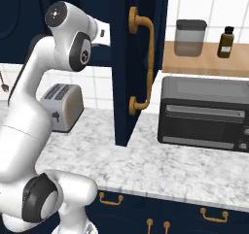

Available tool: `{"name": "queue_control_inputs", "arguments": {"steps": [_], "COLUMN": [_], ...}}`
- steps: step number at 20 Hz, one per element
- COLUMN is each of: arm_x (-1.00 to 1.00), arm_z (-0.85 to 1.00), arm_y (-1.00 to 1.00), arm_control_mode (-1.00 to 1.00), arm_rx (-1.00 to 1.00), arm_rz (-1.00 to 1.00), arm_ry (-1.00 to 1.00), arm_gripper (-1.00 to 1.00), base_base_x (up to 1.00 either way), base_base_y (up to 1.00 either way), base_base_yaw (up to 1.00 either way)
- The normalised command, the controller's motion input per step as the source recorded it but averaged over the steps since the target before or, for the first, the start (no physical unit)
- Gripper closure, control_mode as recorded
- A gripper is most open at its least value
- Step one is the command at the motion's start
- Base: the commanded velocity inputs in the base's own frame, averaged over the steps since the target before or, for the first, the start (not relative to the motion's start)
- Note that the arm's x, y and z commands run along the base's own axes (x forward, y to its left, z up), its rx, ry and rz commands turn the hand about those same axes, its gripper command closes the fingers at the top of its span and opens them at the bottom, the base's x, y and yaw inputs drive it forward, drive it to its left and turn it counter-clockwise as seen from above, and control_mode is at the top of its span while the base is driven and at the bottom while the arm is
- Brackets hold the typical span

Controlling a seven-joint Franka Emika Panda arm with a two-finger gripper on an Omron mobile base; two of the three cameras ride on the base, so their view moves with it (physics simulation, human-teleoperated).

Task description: Gather all objects into one cabinet and sort the glasses and bowls to opposite sides.

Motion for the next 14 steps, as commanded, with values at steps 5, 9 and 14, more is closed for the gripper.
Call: {"name": "queue_control_inputs", "arguments": {"steps": [5, 9, 14], "arm_x": [0.98, 0.70, 0.54], "arm_z": [-0.23, -0.05, 0.00], "arm_y": [0.00, -0.22, -0.35], "arm_control_mode": [-1.00, -1.00, -1.00], "arm_rx": [0.04, 0.05, 0.04], "arm_rz": [-0.08, -0.03, -0.02], "arm_ry": [0.02, 0.00, 0.00], "arm_gripper": [-1.00, -1.00, -1.00], "base_base_x": [0.00, 0.00, 0.00], "base_base_y": [0.00, 0.00, 0.00], "base_base_yaw": [0.00, 0.00, 0.00]}}
